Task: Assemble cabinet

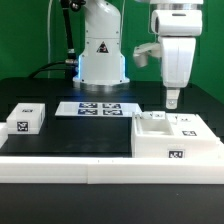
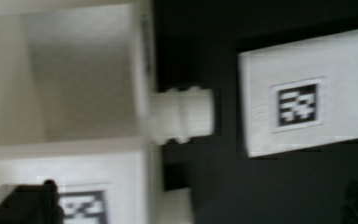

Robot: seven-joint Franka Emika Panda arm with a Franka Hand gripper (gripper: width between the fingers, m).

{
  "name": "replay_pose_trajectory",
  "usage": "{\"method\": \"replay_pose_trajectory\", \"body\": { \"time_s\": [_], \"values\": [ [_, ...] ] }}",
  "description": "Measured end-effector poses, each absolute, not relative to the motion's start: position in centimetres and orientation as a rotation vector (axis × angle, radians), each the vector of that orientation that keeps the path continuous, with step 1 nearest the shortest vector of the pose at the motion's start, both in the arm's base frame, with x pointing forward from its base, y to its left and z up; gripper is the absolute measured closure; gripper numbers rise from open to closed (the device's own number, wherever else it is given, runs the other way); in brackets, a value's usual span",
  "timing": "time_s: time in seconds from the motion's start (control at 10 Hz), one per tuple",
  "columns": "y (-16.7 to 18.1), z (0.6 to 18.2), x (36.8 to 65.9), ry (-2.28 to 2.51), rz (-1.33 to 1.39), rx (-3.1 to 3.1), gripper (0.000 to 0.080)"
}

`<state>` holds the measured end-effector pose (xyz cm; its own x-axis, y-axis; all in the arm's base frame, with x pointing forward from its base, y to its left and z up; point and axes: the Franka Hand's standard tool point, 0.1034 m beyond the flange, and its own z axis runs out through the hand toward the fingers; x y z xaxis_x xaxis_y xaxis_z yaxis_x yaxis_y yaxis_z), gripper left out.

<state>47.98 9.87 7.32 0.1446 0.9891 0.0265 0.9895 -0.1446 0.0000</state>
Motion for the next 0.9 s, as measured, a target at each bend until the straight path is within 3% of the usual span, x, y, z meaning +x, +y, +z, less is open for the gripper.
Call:
{"method": "replay_pose_trajectory", "body": {
  "time_s": [0.3,0.7,0.9],
  "values": [
    [10.2,6.3,44.7,-2.039,-0.005,-2.349,0.0002],
    [10.1,6.2,44.8,-2.047,-0.017,-2.344,0.0002],
    [10.1,5.0,43.6,-2.091,-0.055,-2.297,0.0002]
  ]
}}
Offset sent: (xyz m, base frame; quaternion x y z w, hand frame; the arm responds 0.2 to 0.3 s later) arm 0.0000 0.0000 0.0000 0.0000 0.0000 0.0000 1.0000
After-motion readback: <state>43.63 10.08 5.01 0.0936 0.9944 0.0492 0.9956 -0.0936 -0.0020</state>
